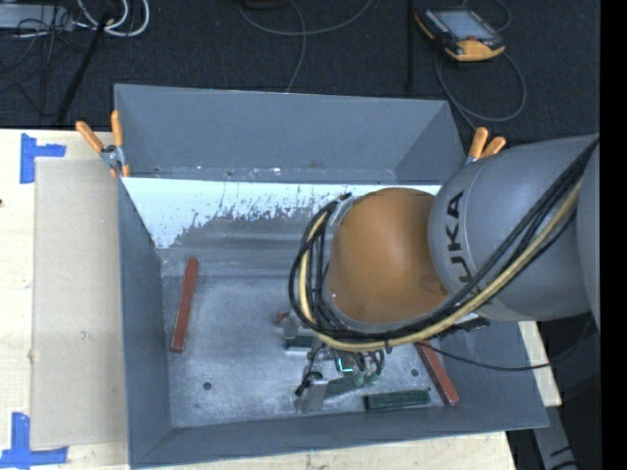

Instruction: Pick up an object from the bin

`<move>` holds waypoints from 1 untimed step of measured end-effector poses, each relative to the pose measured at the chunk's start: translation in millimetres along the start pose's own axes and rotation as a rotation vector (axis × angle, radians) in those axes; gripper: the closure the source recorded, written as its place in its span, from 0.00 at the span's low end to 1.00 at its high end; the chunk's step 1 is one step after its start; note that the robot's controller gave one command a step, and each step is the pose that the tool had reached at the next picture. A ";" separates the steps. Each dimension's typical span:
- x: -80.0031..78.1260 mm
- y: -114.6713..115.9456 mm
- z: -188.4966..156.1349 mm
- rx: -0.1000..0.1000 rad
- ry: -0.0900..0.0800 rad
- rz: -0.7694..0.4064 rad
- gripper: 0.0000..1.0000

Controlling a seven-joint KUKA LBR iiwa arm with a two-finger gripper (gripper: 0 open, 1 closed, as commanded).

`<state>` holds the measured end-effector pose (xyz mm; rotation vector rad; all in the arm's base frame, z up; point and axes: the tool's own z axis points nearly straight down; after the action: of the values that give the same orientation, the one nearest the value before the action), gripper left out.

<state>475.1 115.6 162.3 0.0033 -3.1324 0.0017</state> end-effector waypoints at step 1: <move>-67.7 -79.7 94.6 0.000 -0.011 -0.093 0.00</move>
Offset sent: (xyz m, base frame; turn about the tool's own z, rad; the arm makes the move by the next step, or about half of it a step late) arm 0.0654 -0.0764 -0.0923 -0.0988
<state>542.0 35.9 67.1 0.1491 -3.1394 0.0011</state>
